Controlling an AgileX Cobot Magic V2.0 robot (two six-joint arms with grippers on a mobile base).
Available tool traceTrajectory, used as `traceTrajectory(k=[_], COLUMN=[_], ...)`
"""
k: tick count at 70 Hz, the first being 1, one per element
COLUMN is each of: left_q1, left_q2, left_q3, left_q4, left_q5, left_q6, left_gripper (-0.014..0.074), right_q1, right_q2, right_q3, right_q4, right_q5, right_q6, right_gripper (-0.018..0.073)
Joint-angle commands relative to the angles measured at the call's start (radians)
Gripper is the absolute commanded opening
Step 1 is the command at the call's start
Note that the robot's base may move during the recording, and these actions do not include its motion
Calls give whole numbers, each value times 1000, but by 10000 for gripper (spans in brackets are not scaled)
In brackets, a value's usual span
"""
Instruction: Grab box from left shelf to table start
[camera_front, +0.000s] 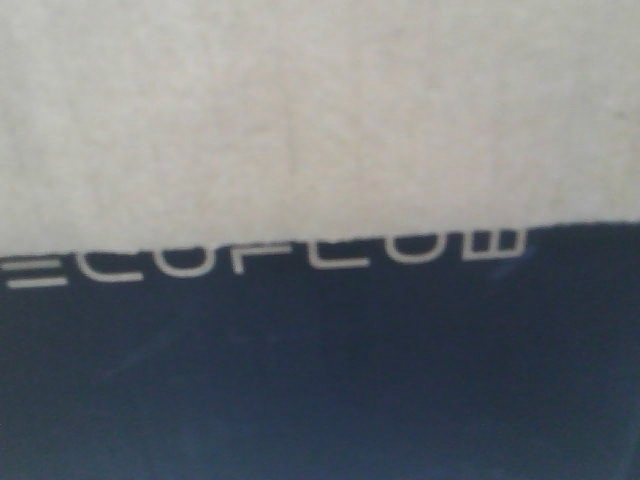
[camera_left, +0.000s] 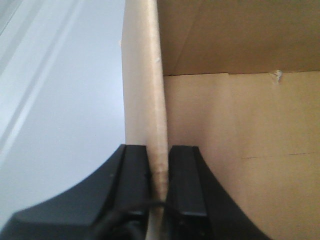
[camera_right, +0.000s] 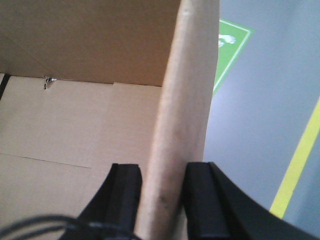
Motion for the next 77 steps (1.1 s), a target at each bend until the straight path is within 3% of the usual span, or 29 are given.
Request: traceTrajectory(k=[1,77], left_q1=[-10,-10], left_q2=[-4,-4], left_q3=[-30,-30], left_q4=[-36,-36], left_q5=[-45,-45], left_q6=[11,11], left_gripper=[-104,-104], right_q1=[-2,-2], right_q2=[-5,-5], right_q3=[-36,-36], right_q4=[41,41], right_q5=[-98,-91], right_q6=[-7,-7], right_gripper=[59,59])
